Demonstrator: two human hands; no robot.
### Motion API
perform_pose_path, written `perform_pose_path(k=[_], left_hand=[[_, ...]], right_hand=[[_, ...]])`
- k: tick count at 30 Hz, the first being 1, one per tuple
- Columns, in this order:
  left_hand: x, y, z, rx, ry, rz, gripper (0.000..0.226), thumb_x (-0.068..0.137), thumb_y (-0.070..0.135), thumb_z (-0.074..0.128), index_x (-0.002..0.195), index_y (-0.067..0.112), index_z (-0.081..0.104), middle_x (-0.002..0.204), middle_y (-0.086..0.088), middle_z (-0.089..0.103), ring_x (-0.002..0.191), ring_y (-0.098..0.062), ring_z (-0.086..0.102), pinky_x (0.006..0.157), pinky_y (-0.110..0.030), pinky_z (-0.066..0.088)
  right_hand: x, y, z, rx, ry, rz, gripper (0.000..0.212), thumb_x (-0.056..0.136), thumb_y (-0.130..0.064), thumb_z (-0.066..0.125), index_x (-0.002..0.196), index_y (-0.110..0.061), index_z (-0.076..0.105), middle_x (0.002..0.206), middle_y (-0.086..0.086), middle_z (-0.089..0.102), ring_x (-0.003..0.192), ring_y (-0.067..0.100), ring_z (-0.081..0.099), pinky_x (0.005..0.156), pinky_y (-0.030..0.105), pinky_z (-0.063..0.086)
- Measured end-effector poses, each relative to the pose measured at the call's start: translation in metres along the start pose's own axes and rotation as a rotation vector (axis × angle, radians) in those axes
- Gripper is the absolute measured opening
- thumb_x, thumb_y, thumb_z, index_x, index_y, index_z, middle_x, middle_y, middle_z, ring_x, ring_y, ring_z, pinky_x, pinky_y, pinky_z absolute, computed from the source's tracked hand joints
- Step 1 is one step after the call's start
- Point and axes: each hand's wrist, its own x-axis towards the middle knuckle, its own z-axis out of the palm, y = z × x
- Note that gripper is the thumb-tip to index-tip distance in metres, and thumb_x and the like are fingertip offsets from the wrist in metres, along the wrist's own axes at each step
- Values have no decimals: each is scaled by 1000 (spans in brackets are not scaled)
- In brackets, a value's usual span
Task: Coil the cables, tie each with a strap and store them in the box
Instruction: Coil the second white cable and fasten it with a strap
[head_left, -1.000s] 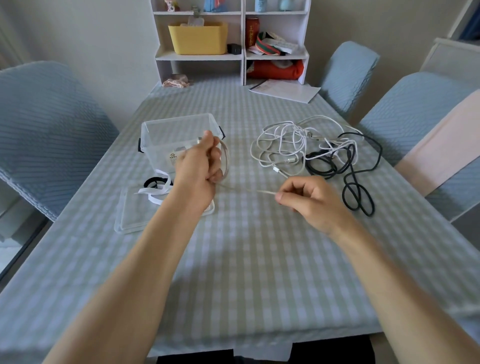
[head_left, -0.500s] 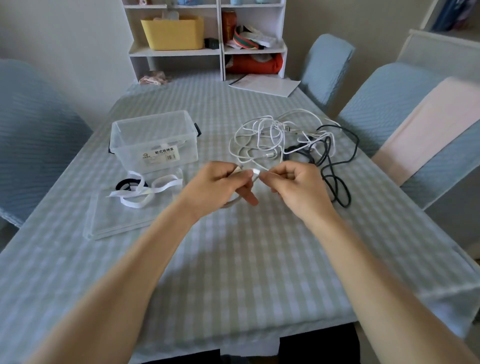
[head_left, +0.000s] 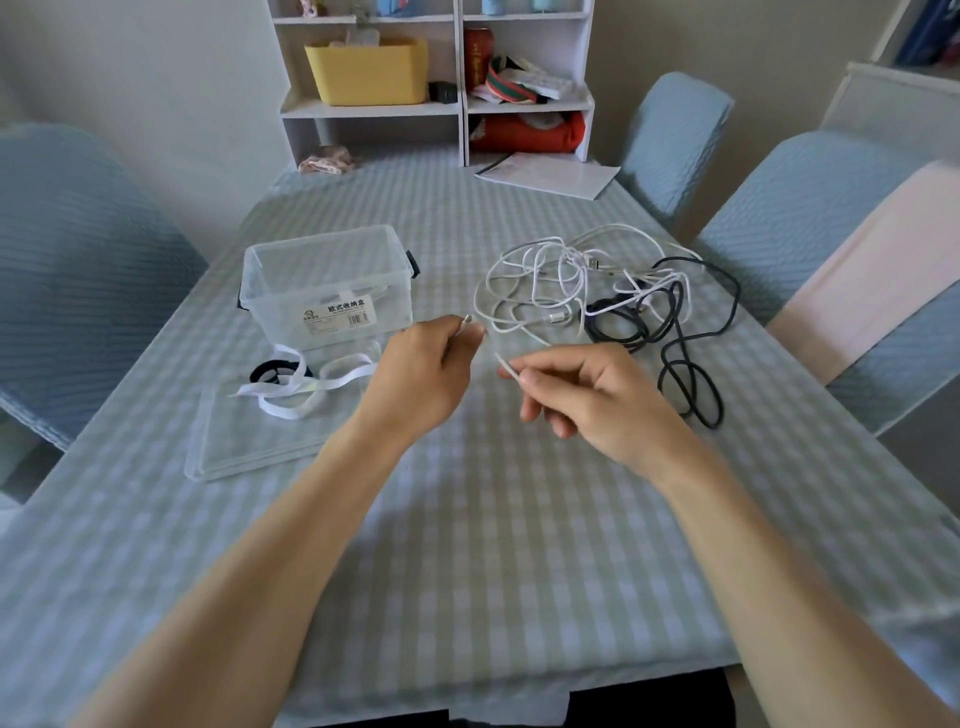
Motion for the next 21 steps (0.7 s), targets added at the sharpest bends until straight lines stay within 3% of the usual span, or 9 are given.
perform_pose_path(k=[2, 4, 7, 9, 12, 16, 21], left_hand=[[1, 4, -1, -206, -54, -143, 37, 105, 34, 44, 98, 8, 69, 84, -11, 73, 60, -11, 53, 64, -31, 45], [0, 10, -1, -487, -135, -321, 40, 107, 36, 39, 109, 8, 67, 93, 2, 77, 63, -13, 51, 62, -22, 44], [0, 17, 1, -883, -227, -474, 42, 108, 34, 35, 111, 1, 61, 103, -5, 77, 86, -30, 61, 78, -34, 44], [1, 19, 1, -1032, -227, -501, 42, 108, 31, 34, 108, 0, 63, 106, -9, 76, 85, -25, 62, 84, -37, 43], [4, 17, -4, -1176, -133, -519, 35, 108, 25, 35, 97, 6, 63, 93, -4, 74, 71, -15, 49, 74, -31, 37], [7, 14, -11, -1433, -60, -593, 31, 108, 22, 34, 110, 2, 58, 64, 2, 57, 62, -11, 57, 73, -24, 42], [7, 15, -18, -1593, -14, -555, 28, 106, 19, 36, 96, 7, 58, 56, 4, 40, 59, -12, 46, 68, -24, 44]], right_hand=[[0, 2, 4, -53, -53, -7, 20, 97, -11, 62, 108, -23, 74, 67, 1, 69, 48, 10, 47, 49, 18, 40], [0, 2, 8, -143, -85, -8, 22, 97, -10, 62, 113, -20, 73, 68, 0, 68, 45, 3, 48, 50, 14, 38], [-1, 1, 12, -261, -113, 5, 22, 96, -11, 62, 113, -21, 74, 69, -1, 69, 48, -2, 55, 56, 9, 39], [-2, 2, 12, -287, -97, 7, 22, 96, -15, 63, 110, -27, 75, 69, -5, 70, 49, -1, 54, 57, 14, 41], [-1, 5, 10, -254, -58, 23, 20, 97, -19, 62, 107, -31, 74, 72, -4, 72, 52, 9, 55, 59, 28, 48], [0, 4, 11, -245, -58, 51, 17, 98, -18, 61, 108, -23, 74, 77, -1, 74, 57, 12, 61, 59, 25, 52], [0, 4, 10, -290, -31, 67, 14, 96, -26, 63, 91, -22, 75, 78, -5, 74, 60, 11, 66, 62, 25, 52]])
